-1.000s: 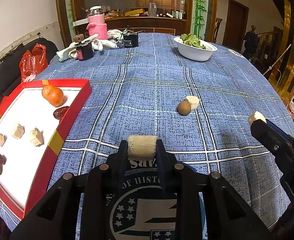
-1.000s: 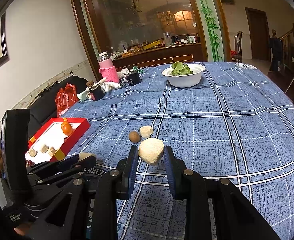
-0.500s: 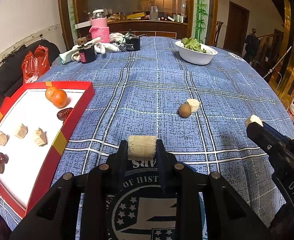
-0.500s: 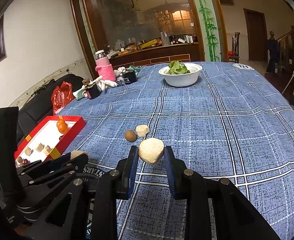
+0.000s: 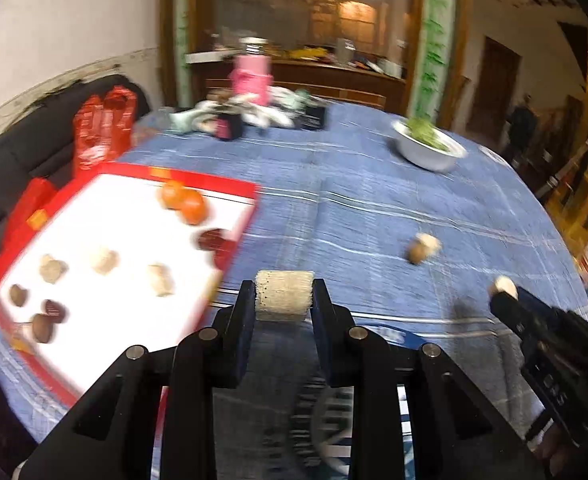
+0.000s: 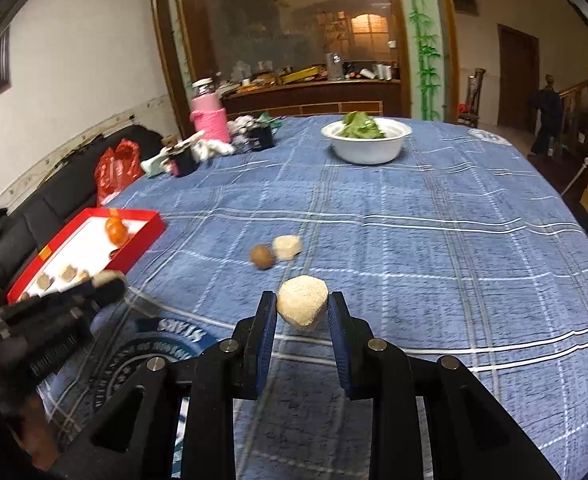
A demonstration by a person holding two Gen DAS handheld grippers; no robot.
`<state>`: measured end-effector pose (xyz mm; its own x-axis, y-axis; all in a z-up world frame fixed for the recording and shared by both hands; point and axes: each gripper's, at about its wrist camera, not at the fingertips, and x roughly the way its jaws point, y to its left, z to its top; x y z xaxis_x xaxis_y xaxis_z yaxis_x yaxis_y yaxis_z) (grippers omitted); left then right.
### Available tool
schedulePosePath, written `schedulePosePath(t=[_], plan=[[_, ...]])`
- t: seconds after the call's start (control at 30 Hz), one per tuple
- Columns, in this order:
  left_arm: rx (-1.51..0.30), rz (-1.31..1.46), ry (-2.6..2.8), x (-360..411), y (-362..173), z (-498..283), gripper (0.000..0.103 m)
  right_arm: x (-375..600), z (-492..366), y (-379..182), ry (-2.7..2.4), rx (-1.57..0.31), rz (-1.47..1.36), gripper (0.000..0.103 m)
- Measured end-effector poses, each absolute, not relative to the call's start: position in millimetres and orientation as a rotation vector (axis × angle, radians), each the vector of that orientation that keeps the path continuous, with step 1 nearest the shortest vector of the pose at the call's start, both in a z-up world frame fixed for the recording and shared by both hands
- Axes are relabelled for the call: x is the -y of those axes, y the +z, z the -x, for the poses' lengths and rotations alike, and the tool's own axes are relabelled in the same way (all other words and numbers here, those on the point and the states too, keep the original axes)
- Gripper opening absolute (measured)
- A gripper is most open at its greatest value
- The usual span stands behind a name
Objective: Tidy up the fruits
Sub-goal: 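Carry the cream cube and tan cube over the white tray, then lower both tools into the tray and open them to release the cubes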
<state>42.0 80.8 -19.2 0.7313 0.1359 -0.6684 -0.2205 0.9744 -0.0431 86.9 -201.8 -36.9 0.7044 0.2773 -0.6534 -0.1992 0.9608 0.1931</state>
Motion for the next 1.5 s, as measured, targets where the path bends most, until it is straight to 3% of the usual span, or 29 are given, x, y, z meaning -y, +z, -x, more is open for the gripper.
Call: schedulePosePath(t=[0.63, 1.5], plan=[[-0.796, 0.252, 0.484, -214.1, -33.8, -47.4, 0.025, 11.0, -130.3, -2.3, 0.702, -0.736, -0.034, 0.026], [-0.816, 0.251, 0.46, -224.7, -35.5, -58.6, 0.025, -47.0, -175.0, -24.6, 0.729, -0.81, -0.007, 0.026]])
